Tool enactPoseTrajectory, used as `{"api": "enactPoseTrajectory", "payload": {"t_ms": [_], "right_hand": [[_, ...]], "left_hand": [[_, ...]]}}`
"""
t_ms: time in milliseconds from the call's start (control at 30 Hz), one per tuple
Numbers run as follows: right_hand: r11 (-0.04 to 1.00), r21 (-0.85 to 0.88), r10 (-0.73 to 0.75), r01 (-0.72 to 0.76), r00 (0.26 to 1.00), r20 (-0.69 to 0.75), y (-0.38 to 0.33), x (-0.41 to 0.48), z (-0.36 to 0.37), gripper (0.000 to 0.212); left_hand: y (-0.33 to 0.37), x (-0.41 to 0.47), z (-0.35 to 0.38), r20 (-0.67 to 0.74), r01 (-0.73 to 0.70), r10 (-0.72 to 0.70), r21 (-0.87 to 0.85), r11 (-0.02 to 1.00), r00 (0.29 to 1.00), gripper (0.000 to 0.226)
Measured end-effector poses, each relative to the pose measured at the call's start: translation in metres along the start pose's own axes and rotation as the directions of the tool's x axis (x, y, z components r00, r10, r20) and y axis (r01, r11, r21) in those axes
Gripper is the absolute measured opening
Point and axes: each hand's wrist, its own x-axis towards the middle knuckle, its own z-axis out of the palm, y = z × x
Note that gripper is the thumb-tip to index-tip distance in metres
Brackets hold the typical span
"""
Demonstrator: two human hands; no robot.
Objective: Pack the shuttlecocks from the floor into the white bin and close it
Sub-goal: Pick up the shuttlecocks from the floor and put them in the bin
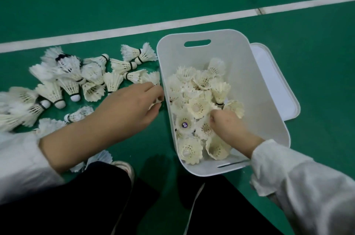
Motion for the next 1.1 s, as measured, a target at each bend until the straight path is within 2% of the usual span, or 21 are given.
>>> {"api": "enactPoseTrajectory", "payload": {"t_ms": [67,133,267,333,433,500,600,667,767,867,967,1100], "right_hand": [[0.998,-0.067,-0.018,0.019,1.0,0.024,-0.001,0.005,0.008,0.015],[0.998,-0.054,-0.009,0.012,0.998,0.057,-0.001,0.006,0.004,0.014],[0.999,-0.038,0.02,-0.016,0.996,0.089,-0.006,-0.004,-0.036,0.031],[0.997,-0.066,-0.045,0.046,0.999,0.017,-0.015,-0.016,-0.063,0.029],[0.975,-0.018,-0.224,0.224,0.972,-0.07,-0.05,-0.033,-0.096,0.019],[0.932,-0.004,-0.363,0.363,0.93,-0.049,-0.082,-0.041,-0.106,0.017],[0.805,-0.133,-0.573,0.578,0.816,0.074,-0.128,-0.038,-0.098,0.023],[0.715,-0.212,-0.647,0.666,0.745,0.161,-0.154,-0.027,-0.083,0.026],[0.636,-0.241,-0.691,0.733,0.68,0.244,-0.191,-0.008,-0.055,0.028],[0.608,-0.262,-0.684,0.749,0.662,0.305,-0.221,0.011,-0.02,0.027],[0.618,-0.328,-0.64,0.714,0.7,0.317,-0.239,0.032,0.007,0.024],[0.65,-0.406,-0.573,0.643,0.765,0.294,-0.242,0.062,0.015,0.029]], "left_hand": [[-0.005,-0.004,0.004,0.018,0.027,-0.027,-0.01,1.0,0.999,0.016],[-0.008,-0.009,0.008,0.046,0.055,-0.053,-0.028,0.998,0.998,0.014],[-0.034,-0.026,0.012,0.069,0.156,-0.151,-0.07,0.985,0.986,0.016],[-0.047,-0.036,0.012,0.085,0.213,-0.205,-0.091,0.973,0.975,0.016],[-0.068,-0.06,0.013,0.12,0.306,-0.293,-0.109,0.946,0.948,0.016],[-0.081,-0.08,0.016,0.178,0.365,-0.344,-0.101,0.926,0.922,0.017],[-0.099,-0.107,0.023,0.214,0.431,-0.4,-0.124,0.894,0.891,0.018],[-0.11,-0.122,0.027,0.236,0.476,-0.44,-0.129,0.87,0.867,0.019],[-0.124,-0.145,0.035,0.267,0.52,-0.474,-0.134,0.844,0.839,0.018],[-0.13,-0.163,0.043,0.308,0.532,-0.469,-0.166,0.83,0.828,0.018],[-0.132,-0.174,0.055,0.321,0.49,-0.413,-0.215,0.845,0.853,0.029],[-0.131,-0.172,0.075,0.239,0.236,-0.188,-0.19,0.953,0.953,0.036]]}}
